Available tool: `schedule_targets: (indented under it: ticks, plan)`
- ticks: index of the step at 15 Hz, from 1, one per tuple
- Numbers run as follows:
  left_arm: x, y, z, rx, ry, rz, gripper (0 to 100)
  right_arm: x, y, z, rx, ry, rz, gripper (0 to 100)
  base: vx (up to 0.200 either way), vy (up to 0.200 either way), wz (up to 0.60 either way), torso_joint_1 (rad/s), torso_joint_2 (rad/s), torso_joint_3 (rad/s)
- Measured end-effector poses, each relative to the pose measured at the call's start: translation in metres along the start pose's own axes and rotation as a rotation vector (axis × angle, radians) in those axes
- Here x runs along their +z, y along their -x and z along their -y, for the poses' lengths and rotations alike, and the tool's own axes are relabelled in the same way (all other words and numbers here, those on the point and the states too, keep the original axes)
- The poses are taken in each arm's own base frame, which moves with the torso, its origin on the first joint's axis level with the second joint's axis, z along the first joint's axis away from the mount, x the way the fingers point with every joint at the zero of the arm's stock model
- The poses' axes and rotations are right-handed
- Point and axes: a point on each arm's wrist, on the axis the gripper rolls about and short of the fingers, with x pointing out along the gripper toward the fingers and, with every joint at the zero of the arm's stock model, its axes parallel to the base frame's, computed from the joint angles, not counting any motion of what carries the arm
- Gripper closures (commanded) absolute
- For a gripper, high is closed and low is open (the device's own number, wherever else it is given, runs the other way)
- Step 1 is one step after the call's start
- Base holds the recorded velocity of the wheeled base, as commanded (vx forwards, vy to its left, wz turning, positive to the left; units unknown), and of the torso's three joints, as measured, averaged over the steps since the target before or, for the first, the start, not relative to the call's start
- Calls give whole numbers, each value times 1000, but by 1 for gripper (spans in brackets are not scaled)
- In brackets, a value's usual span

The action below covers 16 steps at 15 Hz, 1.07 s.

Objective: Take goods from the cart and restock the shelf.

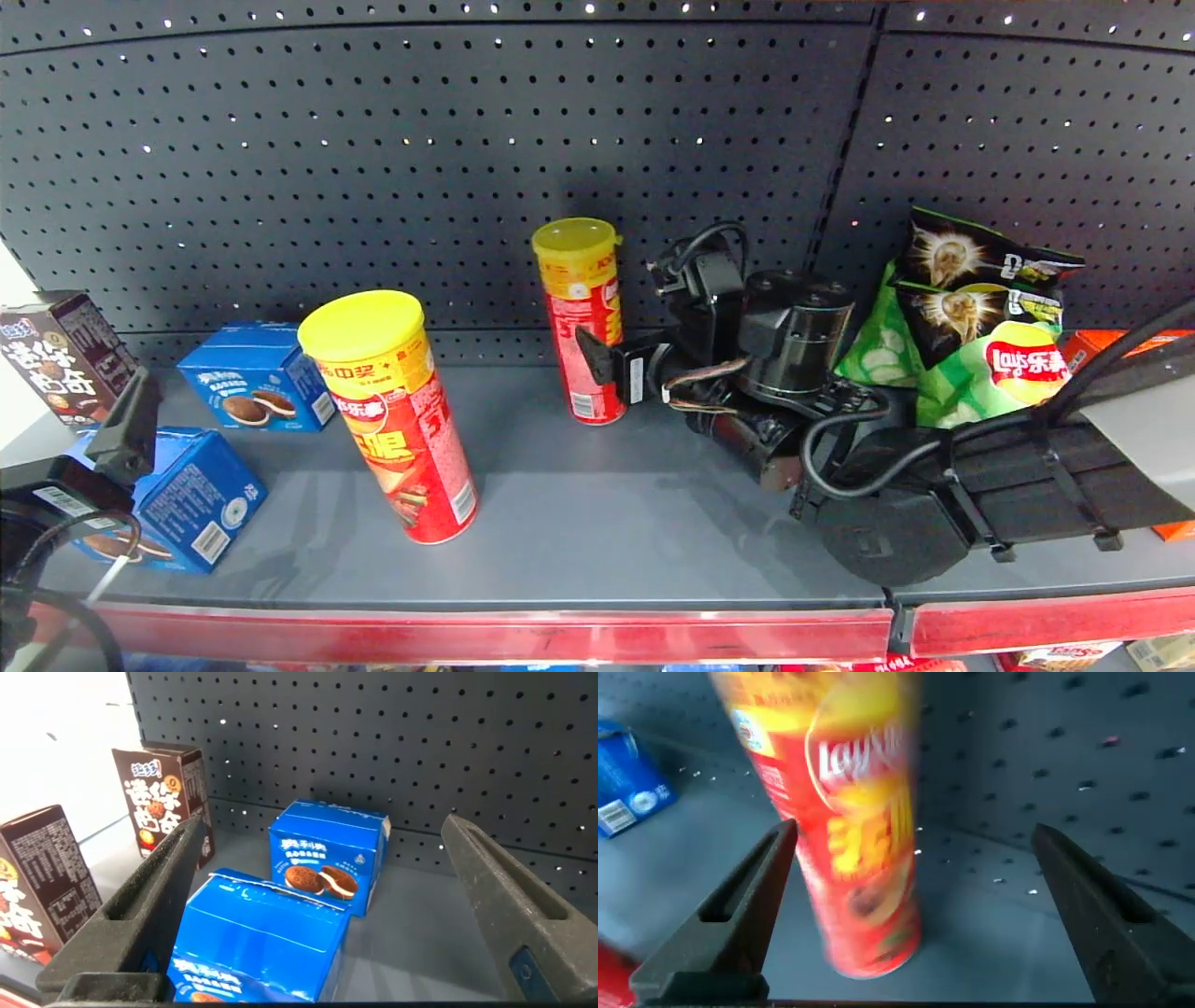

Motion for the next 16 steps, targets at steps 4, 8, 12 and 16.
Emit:
schedule_targets:
  ticks: [4,8,12,16]
  plan:
    - [0,0,0,0,2,2,0,-1,-9,-4,7,-6,11,0,0,0,0,0,0,0]
    - [1,0,0,1,1,3,0,-7,-11,6,-13,-37,-7,0,0,0,0,0,0,0]
    - [0,0,0,2,0,2,0,-12,-10,24,-42,-36,-30,0,0,0,0,0,0,0]
    - [0,0,0,2,-2,0,0,-10,-8,16,8,-40,-25,0,0,0,0,0,0,0]
